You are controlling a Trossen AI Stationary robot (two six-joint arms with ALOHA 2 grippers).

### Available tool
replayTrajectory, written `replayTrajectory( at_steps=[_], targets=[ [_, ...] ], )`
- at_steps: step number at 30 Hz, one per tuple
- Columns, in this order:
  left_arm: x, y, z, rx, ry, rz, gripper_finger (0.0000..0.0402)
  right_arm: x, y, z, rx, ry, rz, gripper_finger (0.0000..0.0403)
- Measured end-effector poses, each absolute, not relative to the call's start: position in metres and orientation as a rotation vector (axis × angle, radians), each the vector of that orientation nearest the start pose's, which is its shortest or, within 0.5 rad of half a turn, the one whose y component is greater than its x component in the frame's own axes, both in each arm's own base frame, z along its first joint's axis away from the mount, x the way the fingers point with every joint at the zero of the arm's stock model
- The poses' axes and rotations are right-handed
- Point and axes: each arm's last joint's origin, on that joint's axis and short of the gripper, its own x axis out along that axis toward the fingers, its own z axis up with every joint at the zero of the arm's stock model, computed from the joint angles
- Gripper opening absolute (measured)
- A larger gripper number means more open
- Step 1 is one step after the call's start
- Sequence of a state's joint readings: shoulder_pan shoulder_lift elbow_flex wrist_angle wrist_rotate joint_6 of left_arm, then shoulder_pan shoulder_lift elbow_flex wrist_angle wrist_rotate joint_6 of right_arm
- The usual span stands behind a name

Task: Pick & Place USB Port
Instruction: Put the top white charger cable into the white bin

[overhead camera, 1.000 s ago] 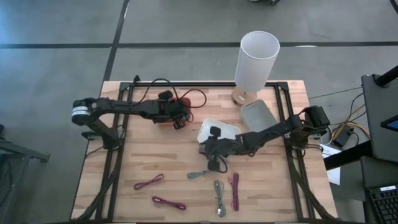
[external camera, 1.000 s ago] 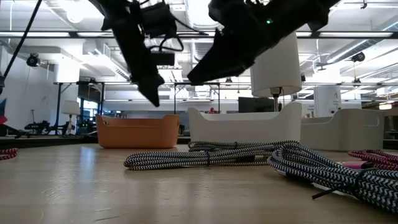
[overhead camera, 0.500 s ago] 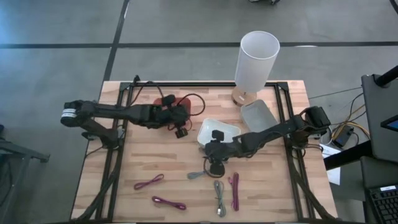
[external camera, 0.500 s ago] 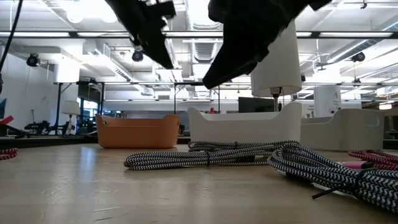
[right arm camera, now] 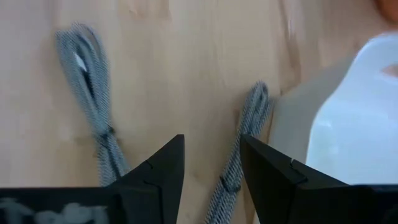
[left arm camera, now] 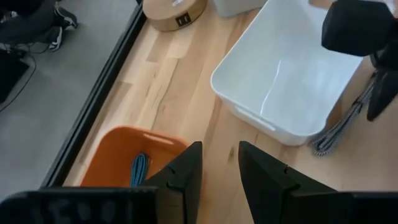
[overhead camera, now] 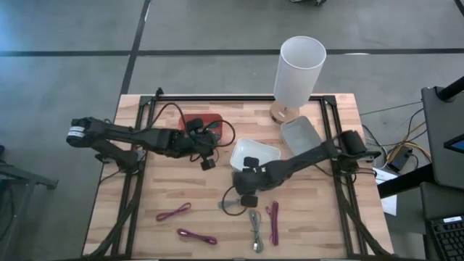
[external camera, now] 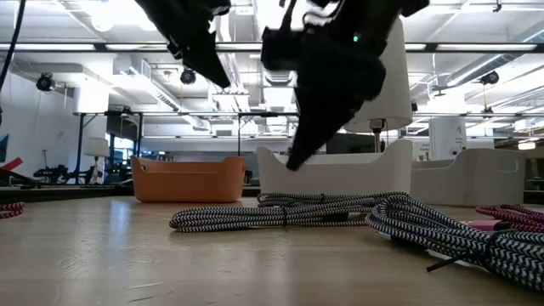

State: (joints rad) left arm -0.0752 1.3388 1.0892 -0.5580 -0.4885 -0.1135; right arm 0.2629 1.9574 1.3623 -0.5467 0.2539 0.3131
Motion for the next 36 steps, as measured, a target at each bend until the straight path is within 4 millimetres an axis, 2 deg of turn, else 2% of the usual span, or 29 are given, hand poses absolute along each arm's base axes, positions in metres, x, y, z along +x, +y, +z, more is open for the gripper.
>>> replayTrajectory(
  at_steps=[7, 14, 26, 36],
  targets=[
    [0.275, -0.007, 0.286, 0.124, 0.769, 0.435, 0.0115, 0.403, 0.093, 0.158, -0.016, 1.203, -0.228, 0.0146],
    [0.276, -0.007, 0.286, 0.124, 0.766, 0.435, 0.0115, 0.413, 0.092, 0.146, -0.042, 1.286, -0.249, 0.0143],
    [0.275, -0.007, 0.286, 0.124, 0.766, 0.436, 0.0115, 0.412, 0.086, 0.148, -0.026, 1.298, -0.305, 0.0133],
    [0.276, -0.007, 0.286, 0.125, 0.767, 0.436, 0.0115, 0.414, 0.069, 0.143, -0.007, 1.313, -0.347, 0.0086]
  ],
)
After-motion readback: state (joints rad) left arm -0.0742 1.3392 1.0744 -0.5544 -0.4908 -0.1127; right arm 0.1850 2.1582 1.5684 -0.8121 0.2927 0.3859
